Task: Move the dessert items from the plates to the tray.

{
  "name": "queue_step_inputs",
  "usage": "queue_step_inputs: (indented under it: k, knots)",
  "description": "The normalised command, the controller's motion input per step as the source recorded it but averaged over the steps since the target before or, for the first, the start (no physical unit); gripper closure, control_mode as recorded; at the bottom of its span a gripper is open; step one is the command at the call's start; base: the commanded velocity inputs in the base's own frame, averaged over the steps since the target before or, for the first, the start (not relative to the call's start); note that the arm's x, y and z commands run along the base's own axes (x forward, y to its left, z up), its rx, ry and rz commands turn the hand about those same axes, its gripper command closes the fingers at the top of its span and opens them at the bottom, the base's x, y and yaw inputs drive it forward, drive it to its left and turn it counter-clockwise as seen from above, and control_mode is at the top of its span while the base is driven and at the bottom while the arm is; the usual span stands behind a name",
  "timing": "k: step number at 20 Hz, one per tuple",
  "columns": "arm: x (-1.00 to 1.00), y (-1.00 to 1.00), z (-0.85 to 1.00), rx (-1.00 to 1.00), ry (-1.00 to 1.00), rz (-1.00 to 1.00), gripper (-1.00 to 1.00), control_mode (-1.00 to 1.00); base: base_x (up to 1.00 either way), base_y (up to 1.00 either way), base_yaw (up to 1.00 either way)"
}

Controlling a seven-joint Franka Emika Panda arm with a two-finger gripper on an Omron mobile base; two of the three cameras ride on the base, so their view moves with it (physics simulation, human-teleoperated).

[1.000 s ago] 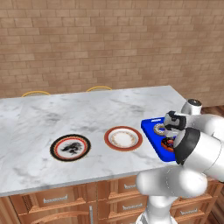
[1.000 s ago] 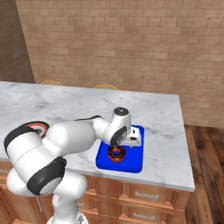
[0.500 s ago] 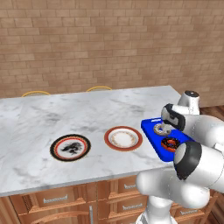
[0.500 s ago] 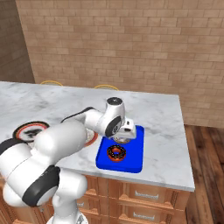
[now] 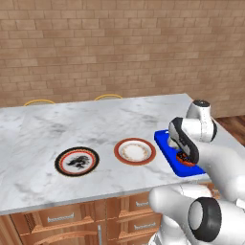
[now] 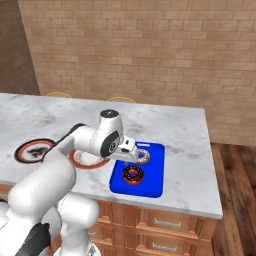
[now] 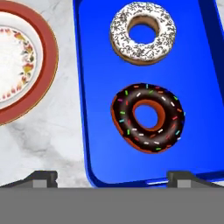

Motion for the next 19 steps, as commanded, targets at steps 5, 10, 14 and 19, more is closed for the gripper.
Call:
queue_step_inputs:
  k: [5,10,14,19]
  knots:
    - [-0.72,0.58,0.39,0.00,-0.03,-0.02,-1.00,-1.00,0.00,0.00,0.00]
    - [-0.58,0.43,0.61,0.00,-0.04,0.00,-1.00,-1.00,0.00,0.00,0.00]
    - [-0.46,0.30,0.66,0.00,-0.04,0.00,-1.00,-1.00,0.00,0.00,0.00]
    - [-0.45,0.04,0.71,0.00,-0.02,0.00,-1.00,-1.00,0.00,0.00,0.00]
